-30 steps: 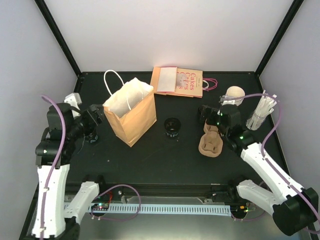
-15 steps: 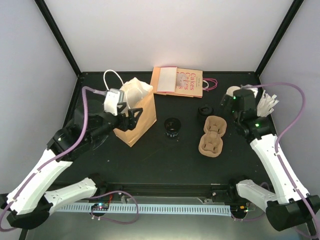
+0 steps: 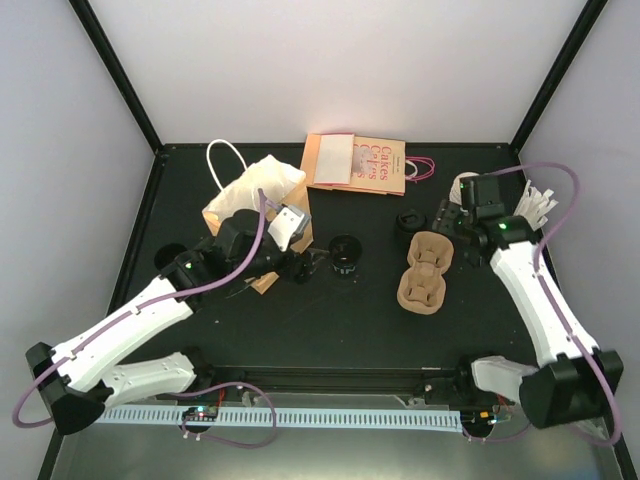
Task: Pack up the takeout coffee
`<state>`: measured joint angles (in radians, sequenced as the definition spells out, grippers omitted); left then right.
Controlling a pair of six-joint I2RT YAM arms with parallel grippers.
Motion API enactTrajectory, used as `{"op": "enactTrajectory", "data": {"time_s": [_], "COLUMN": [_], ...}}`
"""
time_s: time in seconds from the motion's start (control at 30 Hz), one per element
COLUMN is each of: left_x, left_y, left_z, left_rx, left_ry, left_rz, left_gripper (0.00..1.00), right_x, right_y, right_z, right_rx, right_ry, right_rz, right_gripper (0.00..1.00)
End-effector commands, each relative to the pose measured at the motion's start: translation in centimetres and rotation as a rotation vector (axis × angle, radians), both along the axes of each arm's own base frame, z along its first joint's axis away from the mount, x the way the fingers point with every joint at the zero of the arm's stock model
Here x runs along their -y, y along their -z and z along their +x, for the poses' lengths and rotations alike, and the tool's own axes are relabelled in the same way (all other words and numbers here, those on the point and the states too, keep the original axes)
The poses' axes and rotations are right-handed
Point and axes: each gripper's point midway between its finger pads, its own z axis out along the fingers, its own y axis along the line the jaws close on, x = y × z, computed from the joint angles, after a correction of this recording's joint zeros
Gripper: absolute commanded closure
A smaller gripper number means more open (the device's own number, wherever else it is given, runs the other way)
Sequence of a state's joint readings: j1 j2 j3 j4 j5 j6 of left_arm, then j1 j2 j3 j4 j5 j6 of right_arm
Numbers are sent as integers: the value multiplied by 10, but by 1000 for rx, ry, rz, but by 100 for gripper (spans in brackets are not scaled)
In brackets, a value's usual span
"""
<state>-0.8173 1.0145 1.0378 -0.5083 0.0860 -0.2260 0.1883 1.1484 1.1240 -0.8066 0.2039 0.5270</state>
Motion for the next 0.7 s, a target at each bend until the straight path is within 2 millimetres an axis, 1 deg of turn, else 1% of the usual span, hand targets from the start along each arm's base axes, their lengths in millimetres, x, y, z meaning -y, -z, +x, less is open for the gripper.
{"op": "enactTrajectory", "data": {"time_s": [0.0,0.07,0.1,0.13,0.23,0.27,0.33,0.37,0.43,0.47,0.53,0.6,0.67], "left_x": [14,18,19,19,16,15,16,17,14,12,4,-9,-21], "left_y": [-4,-2,-2,-2,-6,-9,-16,-21,-29,-32,-39,-43,-45], "left_z": [-6,-15,-19,-21,-26,-29,-41,-48,-60,-67,-75,-78,-76], "left_rx": [27,25,26,30,38,41,43,44,55,60,88,125,157], "left_ry": [76,130,149,158,164,174,229,260,311,336,348,323,274], "left_rz": [-42,-43,-46,-48,-61,-66,-83,-95,-111,-114,-107,-90,-73], "left_gripper": [16,16,16,15,16,16,15,15,15,15,14,13,11], "right_x": [-49,-66,-71,-73,-75,-74,-76,-75,-78,-81,-83,-84,-86], "right_y": [44,57,63,68,82,90,97,101,104,107,109,109,109], "right_z": [9,20,26,33,53,59,70,75,83,86,92,97,101], "right_rx": [-145,-194,-213,-229,-267,-288,-303,-315,-329,-336,-343,-347,-355], "right_ry": [-226,-298,-319,-324,-334,-336,-358,-362,-389,-409,-431,-440,-439], "right_rz": [94,58,38,14,-54,-76,-112,-127,-149,-161,-200,-245,-266], "right_gripper": [26,18,13,10,10,11,18,23,38,40,42,44,45]}}
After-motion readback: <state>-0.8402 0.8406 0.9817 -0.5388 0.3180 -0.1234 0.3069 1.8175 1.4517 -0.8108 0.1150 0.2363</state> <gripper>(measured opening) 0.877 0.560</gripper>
